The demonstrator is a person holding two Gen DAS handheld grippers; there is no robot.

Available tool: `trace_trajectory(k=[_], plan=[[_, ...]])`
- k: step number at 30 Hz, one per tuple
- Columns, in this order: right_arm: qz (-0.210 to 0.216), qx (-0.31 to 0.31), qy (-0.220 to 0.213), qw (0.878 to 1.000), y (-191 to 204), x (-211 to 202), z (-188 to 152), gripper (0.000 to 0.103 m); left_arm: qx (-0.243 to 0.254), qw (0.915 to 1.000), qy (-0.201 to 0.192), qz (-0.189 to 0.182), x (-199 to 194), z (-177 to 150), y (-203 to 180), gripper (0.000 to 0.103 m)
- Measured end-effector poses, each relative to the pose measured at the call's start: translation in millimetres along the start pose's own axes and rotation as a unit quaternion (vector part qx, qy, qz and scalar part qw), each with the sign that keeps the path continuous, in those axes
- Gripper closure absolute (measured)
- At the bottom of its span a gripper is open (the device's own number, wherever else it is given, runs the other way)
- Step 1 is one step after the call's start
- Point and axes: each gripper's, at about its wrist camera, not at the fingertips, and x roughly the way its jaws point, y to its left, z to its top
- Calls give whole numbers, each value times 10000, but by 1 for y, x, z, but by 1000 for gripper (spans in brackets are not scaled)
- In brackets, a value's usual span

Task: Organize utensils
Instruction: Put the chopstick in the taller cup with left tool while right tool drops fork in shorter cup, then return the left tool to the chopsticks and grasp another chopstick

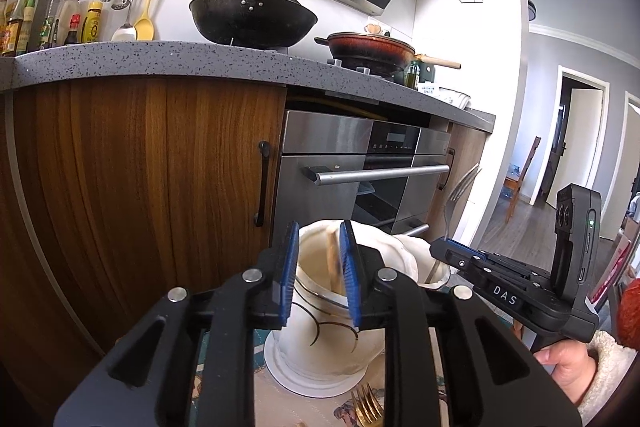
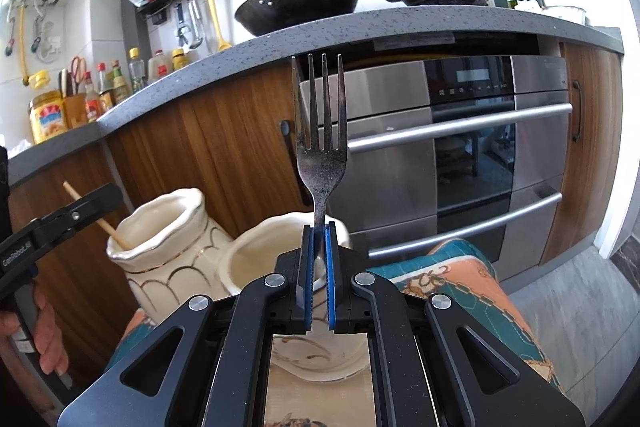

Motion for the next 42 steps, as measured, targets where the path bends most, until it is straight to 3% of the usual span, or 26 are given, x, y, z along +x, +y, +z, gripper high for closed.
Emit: trace_trajectory(k=[11,14,16,19,24,29,31,34,42], plan=[[-55,70,-19,10000,-4,0,1,96,-54,10000,-2,47,-1,1,3,80],[4,109,-35,9999,-5,-2,2,85,-65,10000,1,29,-2,2,3,73],[-44,71,-56,9999,-4,-3,2,79,-70,10000,-27,31,-4,2,3,63],[-63,70,-112,9999,-3,-8,3,64,-66,9999,-74,80,-8,2,3,59],[-163,15,-202,9997,-1,-26,-6,49,-147,9996,-133,201,-20,-4,7,46],[-106,-45,-207,9997,5,-48,-18,22,-250,9986,-134,437,-44,-21,12,24],[-103,-102,-205,9997,8,-58,-25,12,-228,9981,-50,562,-52,-29,12,15],[-91,-146,-159,9997,13,-70,-38,6,-187,9969,221,732,-62,-42,12,10],[-292,-375,148,9988,28,-86,-59,5,-6,9882,1150,1011,-76,-83,7,6]])
